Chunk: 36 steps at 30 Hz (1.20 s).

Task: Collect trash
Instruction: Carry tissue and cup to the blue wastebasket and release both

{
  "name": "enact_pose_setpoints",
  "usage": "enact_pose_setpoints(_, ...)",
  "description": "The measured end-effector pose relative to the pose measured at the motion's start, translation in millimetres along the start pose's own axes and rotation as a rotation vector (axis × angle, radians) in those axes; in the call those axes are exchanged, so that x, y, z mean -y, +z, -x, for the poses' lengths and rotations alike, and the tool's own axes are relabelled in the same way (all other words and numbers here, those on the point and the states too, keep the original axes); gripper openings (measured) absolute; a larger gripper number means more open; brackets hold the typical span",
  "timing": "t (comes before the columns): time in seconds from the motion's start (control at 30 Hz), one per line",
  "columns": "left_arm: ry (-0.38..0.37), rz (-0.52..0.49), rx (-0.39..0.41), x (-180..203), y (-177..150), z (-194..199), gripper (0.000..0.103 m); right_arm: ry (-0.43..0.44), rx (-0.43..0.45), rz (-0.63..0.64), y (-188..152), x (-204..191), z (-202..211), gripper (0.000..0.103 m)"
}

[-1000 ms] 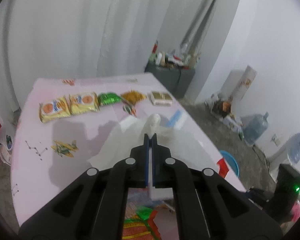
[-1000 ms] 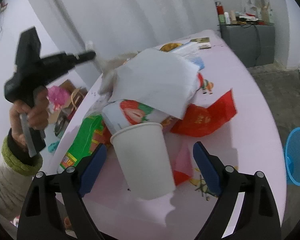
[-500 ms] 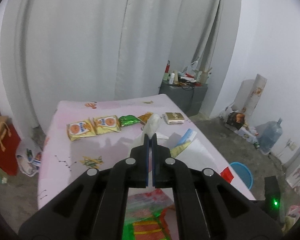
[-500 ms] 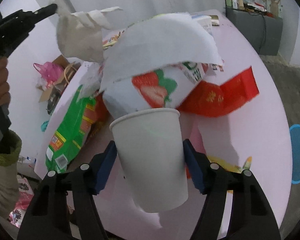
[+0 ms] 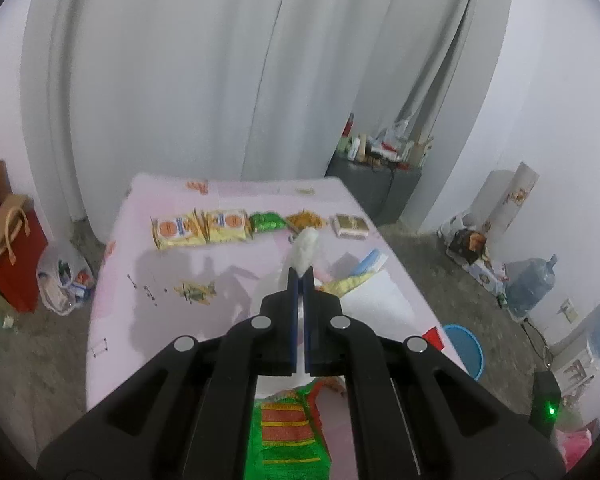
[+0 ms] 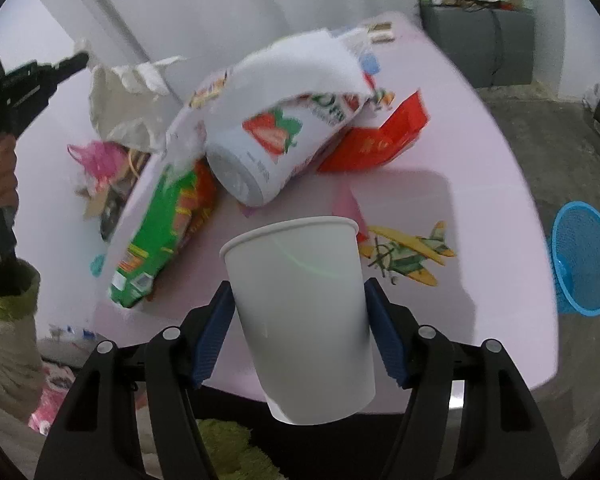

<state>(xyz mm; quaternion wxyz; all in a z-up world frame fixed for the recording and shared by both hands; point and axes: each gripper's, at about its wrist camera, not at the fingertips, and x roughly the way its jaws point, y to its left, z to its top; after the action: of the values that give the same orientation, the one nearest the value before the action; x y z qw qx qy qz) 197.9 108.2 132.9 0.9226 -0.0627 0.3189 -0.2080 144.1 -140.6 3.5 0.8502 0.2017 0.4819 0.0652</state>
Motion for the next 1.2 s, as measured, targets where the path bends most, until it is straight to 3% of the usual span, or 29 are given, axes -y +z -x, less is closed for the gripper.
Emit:
enact_pose_setpoints(0.27, -0.051, -0.115, 0.091, 58.6, 11.7, 29.3, 0.0, 0.005, 0.19, -0.082, 4.1, 15.9, 49.5, 0.064)
enact_pose_setpoints(0.47, -0.121, -0.219, 0.07, 131.7, 16.7, 18.3, 0.0, 0.014, 0.336, -0.18, 11.4, 51.4, 86.0, 0.064)
enact_pose_setpoints(0.73, -0.236, -0.34, -0.008, 246.1, 4.2, -25.2, 0.0, -0.052, 0.466, -0.327, -4.3, 118.5, 122.2, 0.064)
enact_pose_setpoints(0.9, -0.332, -0.409, -0.116, 330.4, -17.0, -85.1, 0.0, -0.165, 0.509, -0.501, -28.4, 194.4, 137.3, 0.064)
enact_pose_setpoints(1.03, -0.404, -0.471, -0.252, 403.2, -51.9, -155.9, 0.0, -0.237, 0.502, -0.649, -43.8, 257.4, 133.3, 0.064)
enact_pose_setpoints(1.2, -0.425, -0.533, -0.419, 471.2, -102.8, -248.6, 0.0, -0.248, 0.451, -0.835, -55.6, 348.9, 99.3, 0.064)
